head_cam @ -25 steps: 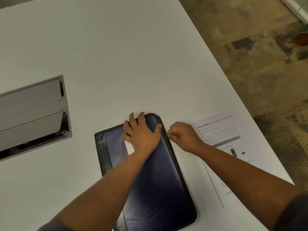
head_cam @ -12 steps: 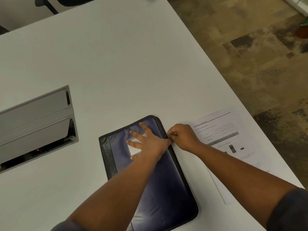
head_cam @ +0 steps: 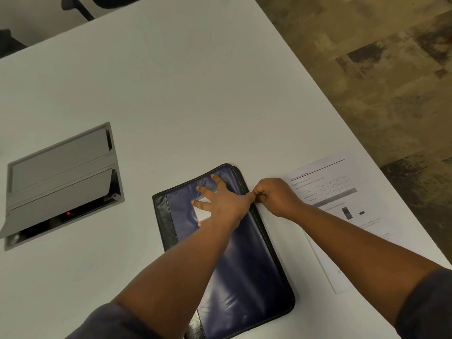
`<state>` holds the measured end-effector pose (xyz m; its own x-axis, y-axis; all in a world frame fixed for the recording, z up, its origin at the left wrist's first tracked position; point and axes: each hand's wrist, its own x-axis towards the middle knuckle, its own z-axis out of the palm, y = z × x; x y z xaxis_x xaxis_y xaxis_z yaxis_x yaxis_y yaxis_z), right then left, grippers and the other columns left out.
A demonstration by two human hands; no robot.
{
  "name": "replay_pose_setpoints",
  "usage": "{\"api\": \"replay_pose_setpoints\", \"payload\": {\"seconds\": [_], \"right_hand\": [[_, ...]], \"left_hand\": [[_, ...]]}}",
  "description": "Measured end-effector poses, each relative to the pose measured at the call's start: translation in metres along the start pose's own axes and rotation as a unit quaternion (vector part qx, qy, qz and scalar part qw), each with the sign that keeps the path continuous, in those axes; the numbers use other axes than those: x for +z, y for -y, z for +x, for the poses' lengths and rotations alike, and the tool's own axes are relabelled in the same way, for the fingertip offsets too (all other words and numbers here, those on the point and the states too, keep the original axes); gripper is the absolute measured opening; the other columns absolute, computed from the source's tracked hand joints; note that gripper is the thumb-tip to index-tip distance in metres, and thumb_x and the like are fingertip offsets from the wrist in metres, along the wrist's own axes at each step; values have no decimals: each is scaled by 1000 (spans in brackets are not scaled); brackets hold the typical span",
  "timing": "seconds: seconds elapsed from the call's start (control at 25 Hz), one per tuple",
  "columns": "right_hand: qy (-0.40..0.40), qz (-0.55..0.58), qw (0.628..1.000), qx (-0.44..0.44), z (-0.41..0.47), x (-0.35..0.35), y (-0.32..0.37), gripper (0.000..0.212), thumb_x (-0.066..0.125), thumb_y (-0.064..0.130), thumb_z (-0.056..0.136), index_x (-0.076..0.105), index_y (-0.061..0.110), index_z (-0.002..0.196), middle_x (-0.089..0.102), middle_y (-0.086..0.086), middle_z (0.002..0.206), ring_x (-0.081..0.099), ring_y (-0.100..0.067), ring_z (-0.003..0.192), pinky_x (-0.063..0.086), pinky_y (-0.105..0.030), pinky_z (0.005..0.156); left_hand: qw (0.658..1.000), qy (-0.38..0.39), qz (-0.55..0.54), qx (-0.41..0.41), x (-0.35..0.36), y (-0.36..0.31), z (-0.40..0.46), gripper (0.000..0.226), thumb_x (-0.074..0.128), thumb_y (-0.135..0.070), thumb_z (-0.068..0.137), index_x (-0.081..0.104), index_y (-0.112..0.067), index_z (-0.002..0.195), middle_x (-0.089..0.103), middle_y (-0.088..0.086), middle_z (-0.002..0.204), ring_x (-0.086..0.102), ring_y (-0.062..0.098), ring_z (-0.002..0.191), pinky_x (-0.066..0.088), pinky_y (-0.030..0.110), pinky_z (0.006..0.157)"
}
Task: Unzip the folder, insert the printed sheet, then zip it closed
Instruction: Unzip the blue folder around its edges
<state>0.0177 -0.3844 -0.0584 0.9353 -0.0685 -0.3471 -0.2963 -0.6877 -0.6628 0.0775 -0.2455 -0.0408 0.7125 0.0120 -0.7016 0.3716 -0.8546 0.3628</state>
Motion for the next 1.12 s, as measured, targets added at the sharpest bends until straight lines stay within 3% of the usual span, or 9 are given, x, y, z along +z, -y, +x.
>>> {"api": "replay_pose_setpoints", "payload": {"seconds": [0.28,0.48,0.72,0.92,1.04,1.12], "right_hand": [[91,-69,993,-21,-57,14,-10,18,62,3,90,77,12,89,72,-3,96,66,-19,88,52,-29,82],[78,-85,992,-48,-115,27,-16,21,61,0,89,77,13,92,70,0,96,61,-15,90,42,-19,75],[114,-82,990,6,-172,46,-23,16,62,12,92,76,17,98,69,0,96,63,-15,87,48,-19,82],[67,-62,995,31,-187,57,-21,19,59,10,94,77,14,97,70,-3,94,60,-15,87,46,-18,78],[42,-51,997,34,-189,62,-22,19,59,9,94,77,14,96,70,-3,93,60,-14,83,50,-19,77],[31,-42,998,27,-189,64,-25,20,59,5,92,78,13,93,71,-4,91,58,-14,79,44,-12,70]], "left_hand": [[1000,-6,25,1,2,2,1,131,72,-69,61,-18,-45,153,-32,2,163,-34,49,142,28,80,101],[998,-13,65,2,3,2,1,130,69,-74,65,-19,-39,154,-28,8,164,-32,55,140,19,82,104],[992,-31,120,2,5,1,2,133,66,-79,66,-19,-31,156,-26,16,163,-27,58,141,12,80,108],[989,-38,139,5,4,-2,-6,134,68,-76,69,-21,-28,155,-25,20,163,-25,58,142,5,77,111],[986,-34,159,46,4,8,-21,133,68,-79,68,-20,-31,155,-25,16,164,-21,54,146,7,77,111],[979,-28,188,76,12,24,-41,131,64,-84,66,-19,-34,155,-24,10,165,-15,49,149,12,78,109]]}}
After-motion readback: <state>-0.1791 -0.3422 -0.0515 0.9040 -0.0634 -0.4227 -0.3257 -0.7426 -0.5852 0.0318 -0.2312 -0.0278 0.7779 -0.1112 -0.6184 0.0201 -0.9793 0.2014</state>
